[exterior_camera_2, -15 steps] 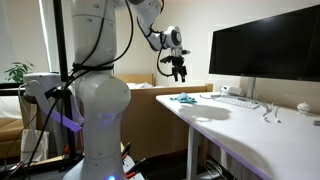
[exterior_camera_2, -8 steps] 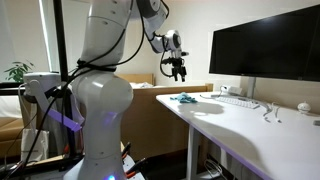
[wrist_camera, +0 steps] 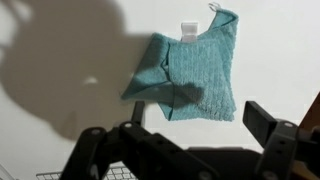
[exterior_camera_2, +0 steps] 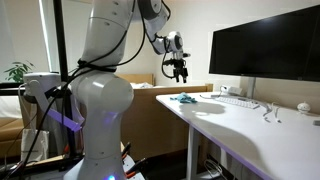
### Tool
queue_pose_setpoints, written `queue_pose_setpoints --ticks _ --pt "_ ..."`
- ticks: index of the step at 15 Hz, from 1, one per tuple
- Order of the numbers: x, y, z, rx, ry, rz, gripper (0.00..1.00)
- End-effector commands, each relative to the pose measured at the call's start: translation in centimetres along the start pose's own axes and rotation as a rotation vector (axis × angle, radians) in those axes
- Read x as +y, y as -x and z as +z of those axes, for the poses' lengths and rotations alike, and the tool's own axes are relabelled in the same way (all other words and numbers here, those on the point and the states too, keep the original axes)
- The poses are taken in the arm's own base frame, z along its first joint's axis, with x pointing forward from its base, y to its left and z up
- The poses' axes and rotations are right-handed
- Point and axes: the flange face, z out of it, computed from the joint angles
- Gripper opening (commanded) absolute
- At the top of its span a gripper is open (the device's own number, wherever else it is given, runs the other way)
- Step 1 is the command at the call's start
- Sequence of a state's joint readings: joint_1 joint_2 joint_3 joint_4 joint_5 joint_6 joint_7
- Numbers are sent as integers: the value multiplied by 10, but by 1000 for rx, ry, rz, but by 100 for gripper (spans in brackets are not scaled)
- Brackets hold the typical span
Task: Use the blue towel to wipe the desk
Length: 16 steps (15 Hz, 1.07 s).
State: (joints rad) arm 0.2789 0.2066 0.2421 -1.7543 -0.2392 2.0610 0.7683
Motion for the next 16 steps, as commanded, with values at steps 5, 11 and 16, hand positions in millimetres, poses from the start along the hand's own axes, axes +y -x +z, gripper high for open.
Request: queue_pose_setpoints --ticks 5,11,16 --pt "-28 -13 29 -13 -41 -47 100" --pt "-34 -24 83 -84 -13 -43 100" --pt "-35 -27 126 -164 -13 -31 100"
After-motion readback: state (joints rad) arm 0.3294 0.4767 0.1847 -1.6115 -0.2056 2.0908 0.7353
